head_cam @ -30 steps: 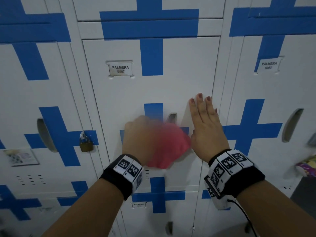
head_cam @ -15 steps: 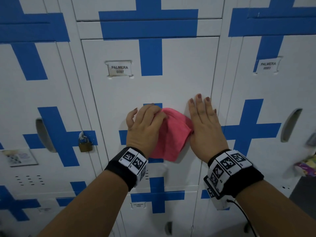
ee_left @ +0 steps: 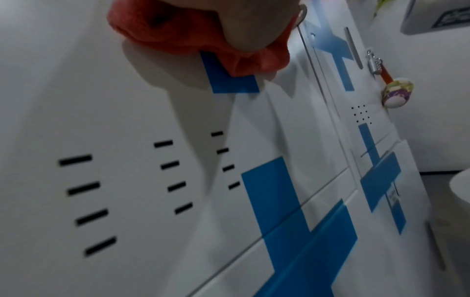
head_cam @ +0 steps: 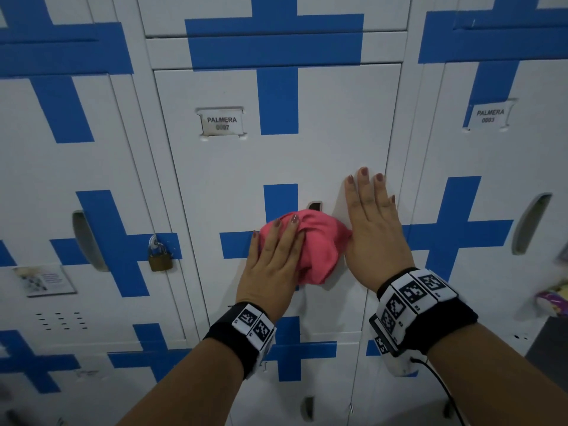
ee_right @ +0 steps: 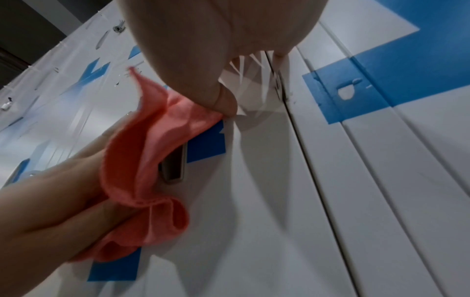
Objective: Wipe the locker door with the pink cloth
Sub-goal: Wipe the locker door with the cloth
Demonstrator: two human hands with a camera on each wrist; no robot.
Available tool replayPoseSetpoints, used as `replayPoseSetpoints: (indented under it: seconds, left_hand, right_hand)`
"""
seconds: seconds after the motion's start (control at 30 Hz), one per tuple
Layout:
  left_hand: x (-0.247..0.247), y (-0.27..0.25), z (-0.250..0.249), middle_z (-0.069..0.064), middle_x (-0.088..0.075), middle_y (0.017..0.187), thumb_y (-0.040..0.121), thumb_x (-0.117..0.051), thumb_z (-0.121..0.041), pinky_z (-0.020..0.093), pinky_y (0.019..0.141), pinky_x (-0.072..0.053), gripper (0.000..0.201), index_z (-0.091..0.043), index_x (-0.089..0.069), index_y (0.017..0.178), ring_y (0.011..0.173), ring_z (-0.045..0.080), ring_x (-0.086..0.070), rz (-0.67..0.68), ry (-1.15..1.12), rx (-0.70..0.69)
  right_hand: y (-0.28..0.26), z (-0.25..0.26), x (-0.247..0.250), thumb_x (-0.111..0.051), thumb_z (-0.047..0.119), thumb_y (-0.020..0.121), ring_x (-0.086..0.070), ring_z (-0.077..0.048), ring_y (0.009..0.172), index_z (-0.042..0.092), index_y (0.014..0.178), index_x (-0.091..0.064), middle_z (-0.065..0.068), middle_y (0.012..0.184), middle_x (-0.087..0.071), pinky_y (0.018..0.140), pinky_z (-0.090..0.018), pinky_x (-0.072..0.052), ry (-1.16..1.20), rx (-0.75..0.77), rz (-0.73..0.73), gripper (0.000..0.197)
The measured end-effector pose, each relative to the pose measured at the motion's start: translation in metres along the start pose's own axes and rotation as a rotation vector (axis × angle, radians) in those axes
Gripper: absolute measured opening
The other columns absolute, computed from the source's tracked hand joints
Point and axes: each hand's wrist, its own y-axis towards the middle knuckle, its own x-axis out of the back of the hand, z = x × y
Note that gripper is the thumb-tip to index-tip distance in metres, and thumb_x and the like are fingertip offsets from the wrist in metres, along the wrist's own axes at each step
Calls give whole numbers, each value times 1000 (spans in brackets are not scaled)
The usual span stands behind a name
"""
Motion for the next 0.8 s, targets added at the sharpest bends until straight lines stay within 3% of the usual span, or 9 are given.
replayPoseSetpoints:
  seconds: [0.07,0.2,0.33,0.43,0.57,0.7,0.8]
  left_hand:
    - [-3,-7,0,4,18,156,77,-61,-35,49,116,4,94,-10,-5,148,144,26,15,14,1,-28]
    - [-8,-21,2,5,18,157,83,-47,-31,49,115,1,77,-12,-8,147,144,26,14,74,-8,-92]
    - [-14,-31,4,6,11,158,83,-61,-36,49,116,1,87,-16,-7,148,145,28,10,163,25,-151]
    - [-13,-34,5,5,-8,157,78,-70,-33,48,115,0,95,-18,-8,148,143,28,0,174,31,-186]
    - [-13,-38,9,5,8,159,76,-65,-25,47,115,2,100,-19,3,150,143,29,-4,190,52,-282]
    - [-12,-38,14,4,-17,152,69,-69,-22,47,113,-2,91,-17,-18,145,139,27,-18,178,81,-404]
    - [-11,-35,17,4,-17,153,77,-57,-21,47,114,-1,78,-15,-20,145,139,28,-18,164,117,-446]
  right_hand:
    - [0,0,0,-46,5,81,23,-18,142,20,148,11,4,154,24,116,-40,5,-2,-6,-10,89]
    - [0,1,-1,-51,-1,74,21,-19,142,20,148,12,4,154,24,116,-40,5,-18,-13,-10,99]
    - [0,2,0,-46,-4,71,20,-21,143,19,148,11,3,155,22,115,-40,5,-33,-15,0,99]
    - [0,2,0,-46,-5,69,20,-21,143,18,149,9,2,155,22,115,-40,5,-38,-20,4,100]
    - [0,3,0,-47,-6,68,21,-21,142,19,149,11,3,154,24,114,-39,7,-50,-27,12,102]
    - [0,3,0,-48,-6,70,22,-20,142,19,149,12,4,154,25,114,-38,8,-52,-29,20,102]
    - [1,4,0,-48,-5,70,22,-20,142,19,148,13,5,153,26,114,-38,8,-57,-31,17,102]
